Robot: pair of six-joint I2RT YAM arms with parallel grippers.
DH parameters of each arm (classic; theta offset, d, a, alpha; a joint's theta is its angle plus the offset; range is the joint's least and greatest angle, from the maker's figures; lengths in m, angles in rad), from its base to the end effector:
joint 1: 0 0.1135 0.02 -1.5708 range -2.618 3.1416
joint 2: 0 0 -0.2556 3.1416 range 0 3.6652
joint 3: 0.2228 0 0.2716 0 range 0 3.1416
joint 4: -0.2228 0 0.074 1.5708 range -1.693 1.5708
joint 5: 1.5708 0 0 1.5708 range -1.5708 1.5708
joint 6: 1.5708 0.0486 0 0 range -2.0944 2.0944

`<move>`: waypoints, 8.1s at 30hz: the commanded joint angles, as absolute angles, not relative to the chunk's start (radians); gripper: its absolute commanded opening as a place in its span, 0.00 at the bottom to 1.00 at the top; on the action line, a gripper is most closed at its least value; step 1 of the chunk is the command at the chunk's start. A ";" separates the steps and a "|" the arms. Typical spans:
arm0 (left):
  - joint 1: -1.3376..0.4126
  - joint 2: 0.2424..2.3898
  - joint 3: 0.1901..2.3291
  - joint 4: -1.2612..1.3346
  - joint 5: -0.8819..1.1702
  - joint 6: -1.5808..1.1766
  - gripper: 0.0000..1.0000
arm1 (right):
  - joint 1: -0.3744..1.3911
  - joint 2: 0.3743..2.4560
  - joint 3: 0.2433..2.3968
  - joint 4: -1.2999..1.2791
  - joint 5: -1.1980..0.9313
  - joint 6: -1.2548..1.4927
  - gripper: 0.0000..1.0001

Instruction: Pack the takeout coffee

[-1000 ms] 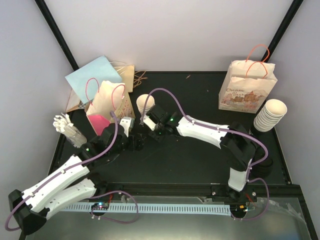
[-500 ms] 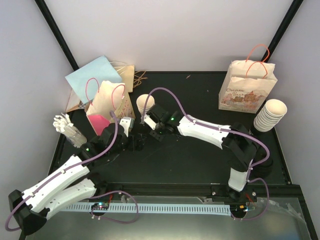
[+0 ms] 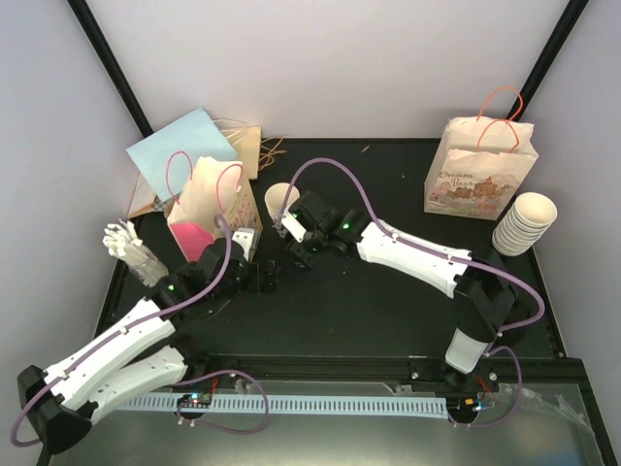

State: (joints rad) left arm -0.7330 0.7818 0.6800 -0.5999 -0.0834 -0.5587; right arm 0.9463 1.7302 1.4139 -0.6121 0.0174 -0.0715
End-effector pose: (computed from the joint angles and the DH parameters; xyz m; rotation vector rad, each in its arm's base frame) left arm 0.1526 -0.1320 0.2473 0.1584 2.3328 -0.5752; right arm 0.2372 0.3276 0.2423 -1.2272 2.2147 0.3369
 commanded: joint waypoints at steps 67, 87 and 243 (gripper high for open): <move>-0.546 1.979 1.956 -1.224 -0.079 -0.135 0.26 | 0.701 0.909 0.787 -0.565 0.258 0.432 1.00; -0.589 1.984 2.137 -1.369 -0.223 -0.090 0.02 | 0.701 0.978 0.774 -0.476 0.133 0.426 1.00; -0.851 0.869 0.958 -0.700 -0.052 -0.446 0.99 | 0.551 1.739 1.218 -0.619 0.141 0.298 1.00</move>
State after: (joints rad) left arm -0.8642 0.8894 0.9676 -0.7300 -0.0769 -0.4435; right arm 0.5583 1.7130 1.1873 -0.6277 0.1287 0.3294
